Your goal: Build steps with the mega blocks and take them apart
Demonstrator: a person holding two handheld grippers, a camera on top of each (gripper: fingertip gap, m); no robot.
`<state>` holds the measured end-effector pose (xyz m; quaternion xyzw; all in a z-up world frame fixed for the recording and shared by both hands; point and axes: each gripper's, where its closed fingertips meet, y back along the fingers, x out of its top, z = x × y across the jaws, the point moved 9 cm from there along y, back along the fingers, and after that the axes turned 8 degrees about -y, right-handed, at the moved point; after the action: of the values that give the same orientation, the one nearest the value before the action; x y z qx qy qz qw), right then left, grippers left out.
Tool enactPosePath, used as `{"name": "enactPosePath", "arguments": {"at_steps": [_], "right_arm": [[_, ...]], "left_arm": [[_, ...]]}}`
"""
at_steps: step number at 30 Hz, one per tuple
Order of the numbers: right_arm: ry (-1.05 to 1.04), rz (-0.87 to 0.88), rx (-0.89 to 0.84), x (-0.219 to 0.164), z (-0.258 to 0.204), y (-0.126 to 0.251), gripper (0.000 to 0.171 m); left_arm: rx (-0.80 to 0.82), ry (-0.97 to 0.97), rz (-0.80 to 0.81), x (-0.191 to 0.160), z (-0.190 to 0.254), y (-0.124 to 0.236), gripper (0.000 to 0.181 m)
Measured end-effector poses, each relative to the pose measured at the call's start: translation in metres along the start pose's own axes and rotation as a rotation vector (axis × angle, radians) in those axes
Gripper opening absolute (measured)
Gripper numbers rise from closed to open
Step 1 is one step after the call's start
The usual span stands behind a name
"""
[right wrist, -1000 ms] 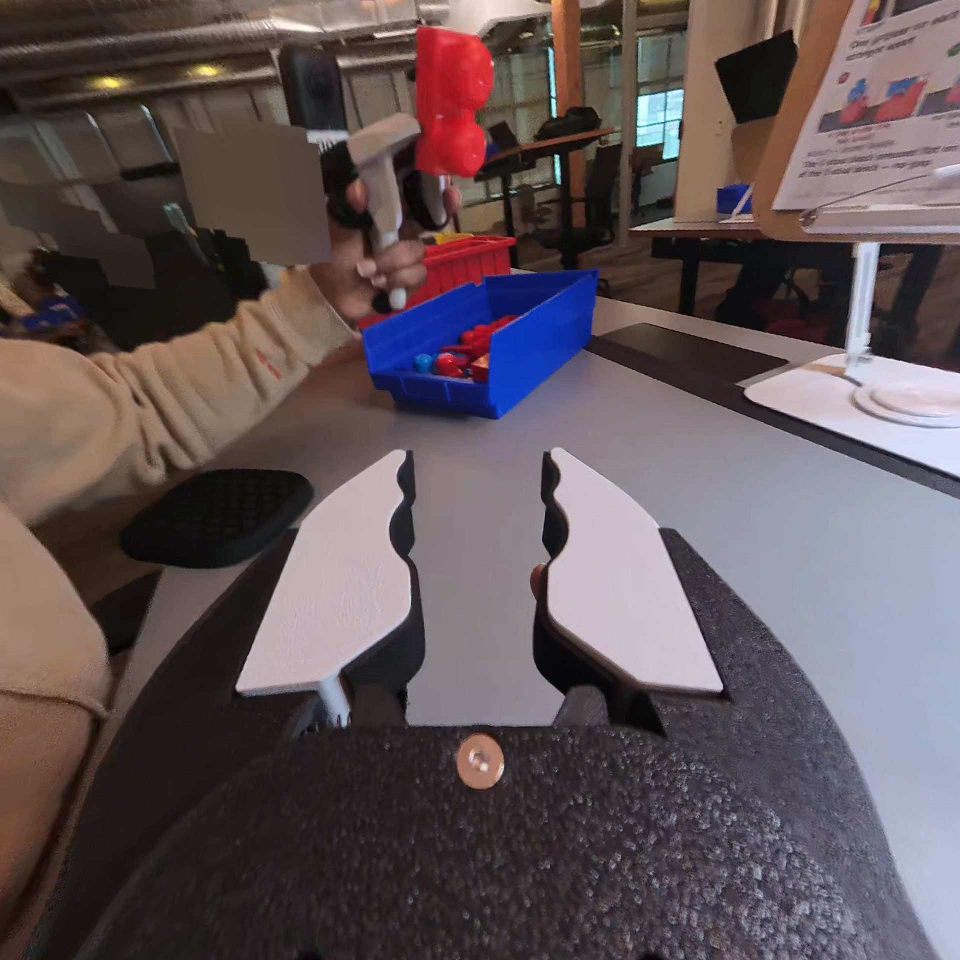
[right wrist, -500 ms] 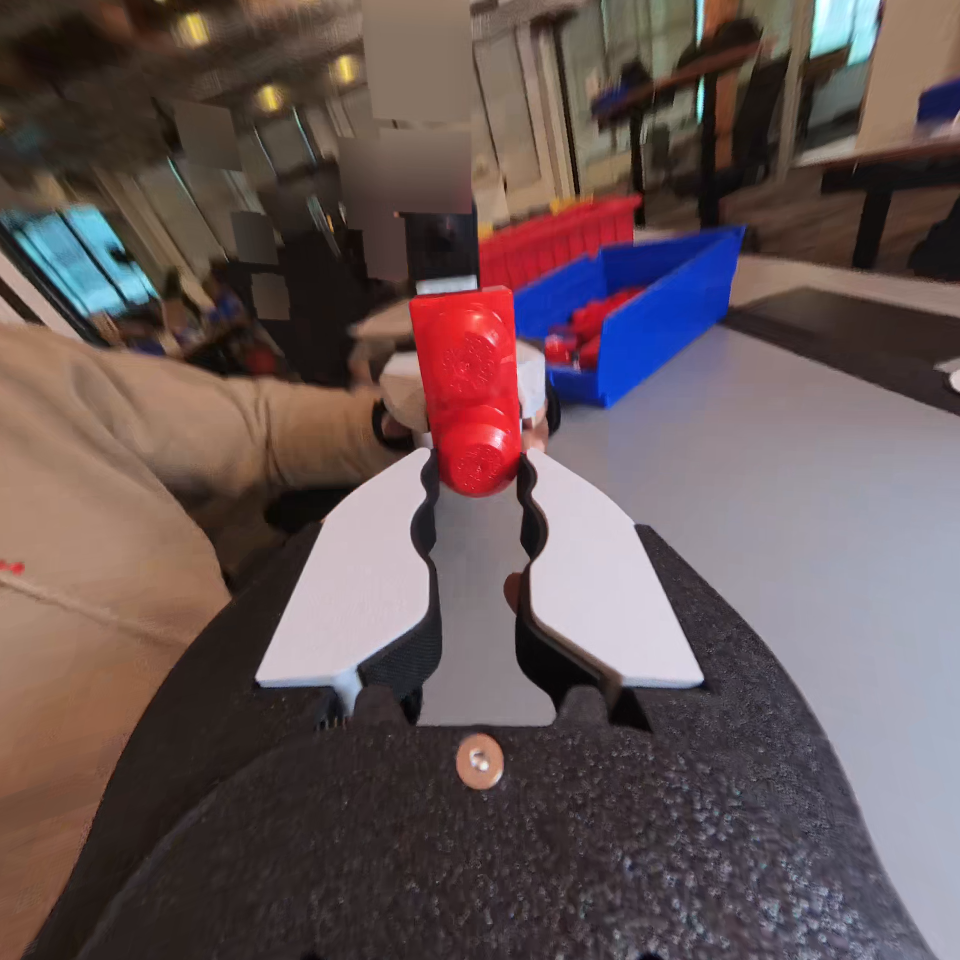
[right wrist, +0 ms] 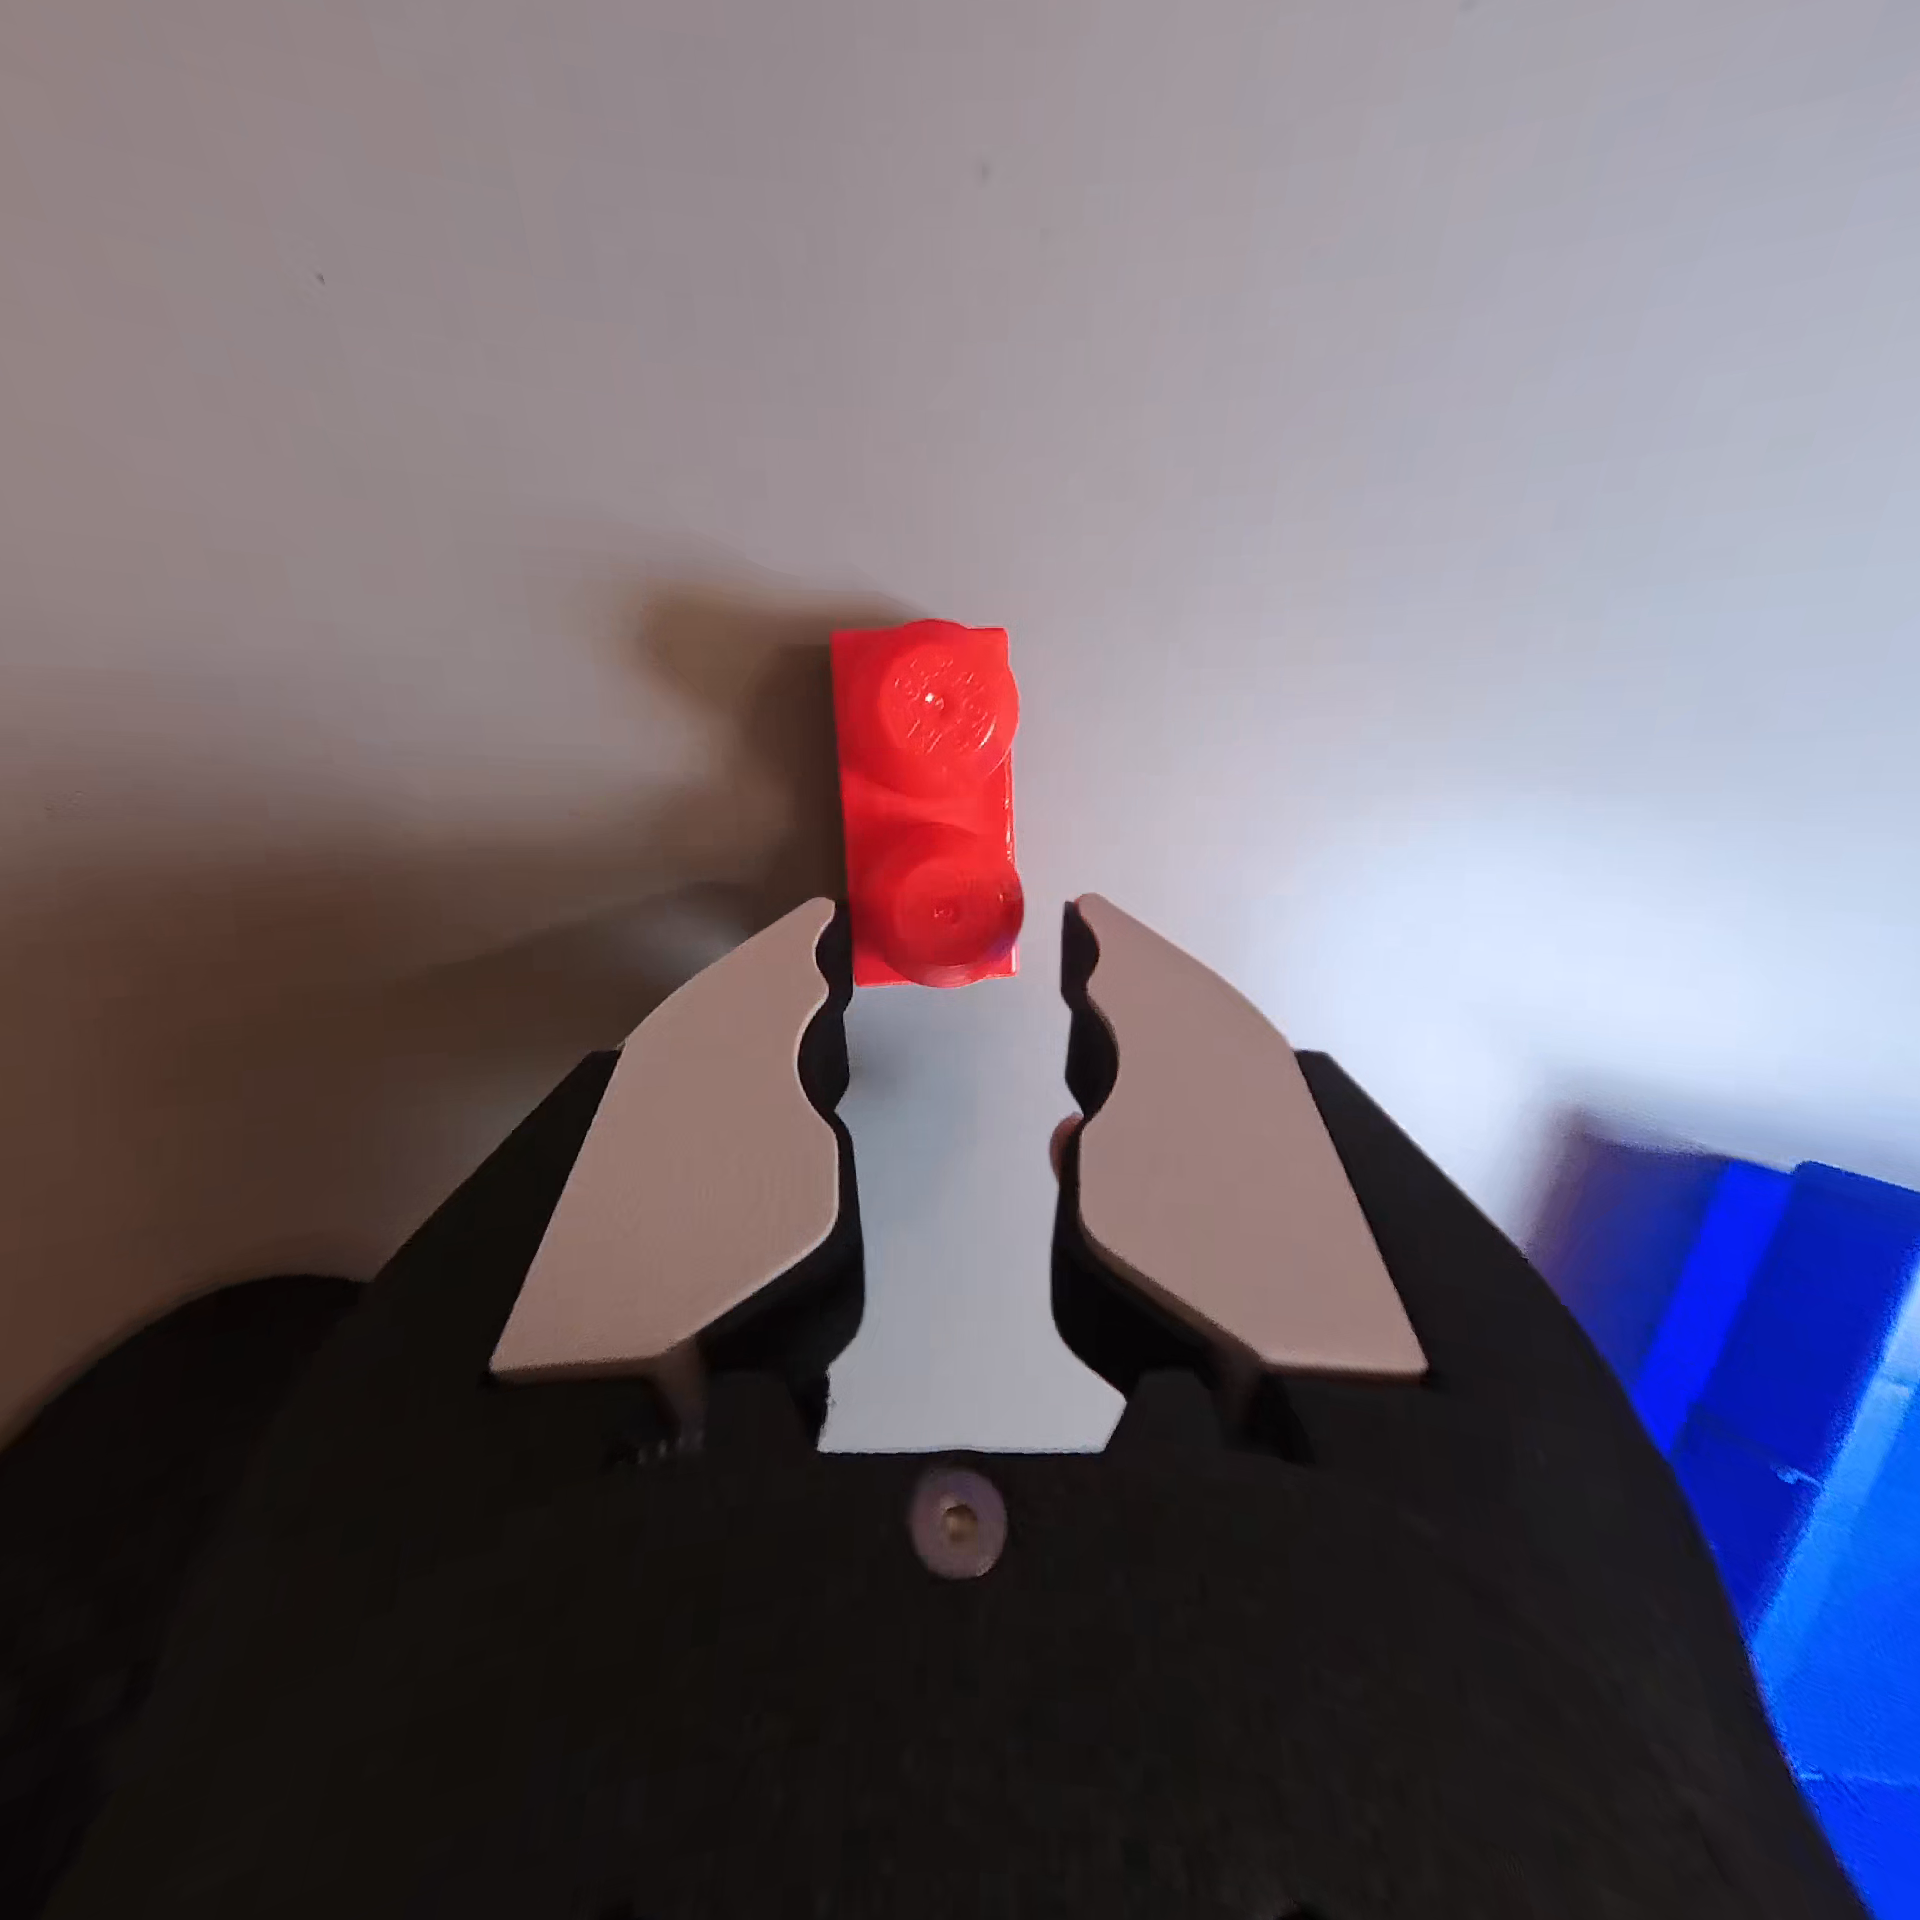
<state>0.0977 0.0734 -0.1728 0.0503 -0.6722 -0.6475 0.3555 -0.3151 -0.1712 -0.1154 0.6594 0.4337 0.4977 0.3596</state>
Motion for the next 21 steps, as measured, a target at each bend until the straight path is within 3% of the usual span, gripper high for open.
{"name": "enactPosePath", "arguments": {"at_steps": [3,5,11,16,19,21], "right_arm": [[-0.052,0.105,-0.013,0.000,0.004,0.010,0.043],[-0.074,0.170,-0.034,-0.001,0.006,0.019,0.043],[-0.098,0.278,-0.038,0.003,0.009,0.027,0.039],[-0.097,0.330,-0.074,0.004,0.008,0.030,0.038],[-0.133,0.427,-0.102,0.005,0.011,0.040,0.037],[-0.171,0.546,-0.116,0.009,0.014,0.049,0.037]], "left_arm": [[-0.134,0.053,-0.133,-0.015,-0.006,-0.025,0.045],[-0.185,-0.018,-0.229,-0.025,-0.003,-0.036,0.050],[-0.256,-0.060,-0.236,-0.019,-0.002,-0.048,0.035],[-0.159,-0.146,-0.302,-0.018,-0.002,-0.042,0.034],[-0.032,-0.135,-0.171,-0.014,-0.010,-0.006,0.033],[0.074,-0.061,0.099,-0.001,-0.013,0.034,0.034]]}}
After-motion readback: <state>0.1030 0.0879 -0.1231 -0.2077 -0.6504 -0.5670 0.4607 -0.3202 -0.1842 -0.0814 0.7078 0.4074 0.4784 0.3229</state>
